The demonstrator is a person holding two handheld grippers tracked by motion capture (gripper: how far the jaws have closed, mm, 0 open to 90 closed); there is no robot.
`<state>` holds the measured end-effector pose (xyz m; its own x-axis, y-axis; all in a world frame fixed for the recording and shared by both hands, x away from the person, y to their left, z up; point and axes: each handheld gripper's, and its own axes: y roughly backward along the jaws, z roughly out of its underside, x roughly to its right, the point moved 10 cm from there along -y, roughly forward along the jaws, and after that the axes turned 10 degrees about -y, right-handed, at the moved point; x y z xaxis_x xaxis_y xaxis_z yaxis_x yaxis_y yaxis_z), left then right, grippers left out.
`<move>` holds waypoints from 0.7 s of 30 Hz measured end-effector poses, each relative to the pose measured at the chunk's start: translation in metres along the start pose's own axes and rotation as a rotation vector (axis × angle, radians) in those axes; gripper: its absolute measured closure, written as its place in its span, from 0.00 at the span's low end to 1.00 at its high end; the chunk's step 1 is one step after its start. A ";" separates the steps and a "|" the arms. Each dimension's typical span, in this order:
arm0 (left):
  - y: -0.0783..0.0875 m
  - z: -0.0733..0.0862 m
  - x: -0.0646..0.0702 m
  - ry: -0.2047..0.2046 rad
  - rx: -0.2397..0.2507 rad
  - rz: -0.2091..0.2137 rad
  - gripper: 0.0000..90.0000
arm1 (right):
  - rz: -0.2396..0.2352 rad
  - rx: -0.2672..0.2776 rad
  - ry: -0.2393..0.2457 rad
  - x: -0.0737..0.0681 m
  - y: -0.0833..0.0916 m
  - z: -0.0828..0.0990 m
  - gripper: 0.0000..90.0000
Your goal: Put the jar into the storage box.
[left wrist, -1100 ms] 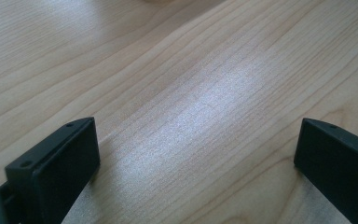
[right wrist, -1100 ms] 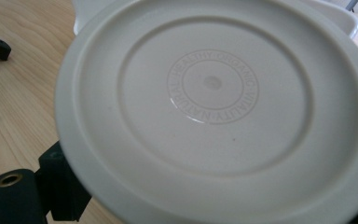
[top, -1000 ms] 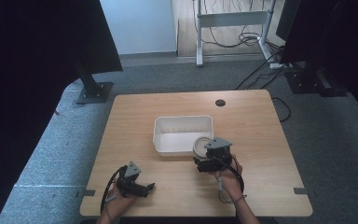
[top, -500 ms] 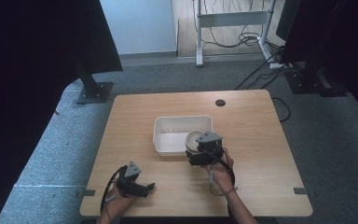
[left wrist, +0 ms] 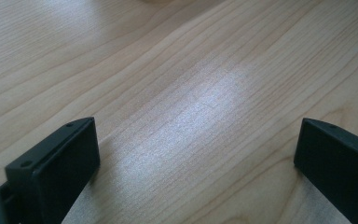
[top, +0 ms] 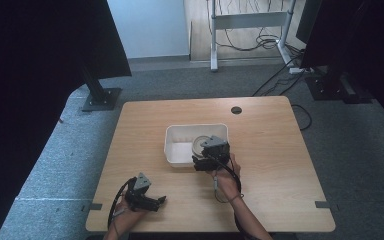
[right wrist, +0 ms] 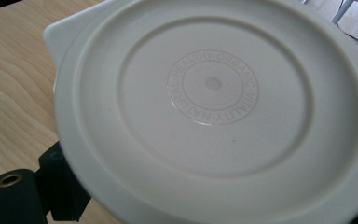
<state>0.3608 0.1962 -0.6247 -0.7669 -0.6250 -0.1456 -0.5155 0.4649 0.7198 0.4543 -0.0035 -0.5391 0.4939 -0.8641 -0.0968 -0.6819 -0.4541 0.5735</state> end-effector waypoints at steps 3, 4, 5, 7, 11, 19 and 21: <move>0.000 0.000 0.000 0.003 0.002 -0.001 0.00 | 0.008 0.001 0.001 0.000 -0.004 -0.001 0.10; 0.000 0.000 0.000 0.003 0.002 -0.001 0.00 | 0.015 0.007 0.001 -0.001 -0.008 -0.003 0.10; 0.000 0.000 0.000 0.003 0.002 -0.001 0.00 | 0.015 0.007 0.001 -0.001 -0.008 -0.003 0.10; 0.000 0.000 0.000 0.002 0.002 -0.001 0.00 | 0.020 0.010 -0.003 -0.003 -0.014 -0.006 0.10; 0.000 0.000 0.000 0.003 0.002 -0.001 0.00 | 0.028 0.003 0.002 -0.005 -0.023 -0.008 0.10; 0.000 0.000 0.000 0.001 -0.003 0.000 0.00 | 0.060 -0.021 -0.014 -0.010 -0.040 -0.007 0.10; 0.000 0.000 0.000 0.001 -0.003 0.000 0.00 | 0.063 -0.024 -0.015 -0.011 -0.043 -0.007 0.10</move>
<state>0.3606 0.1965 -0.6249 -0.7665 -0.6257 -0.1450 -0.5144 0.4628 0.7220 0.4817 0.0271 -0.5574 0.4423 -0.8940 -0.0717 -0.6980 -0.3933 0.5984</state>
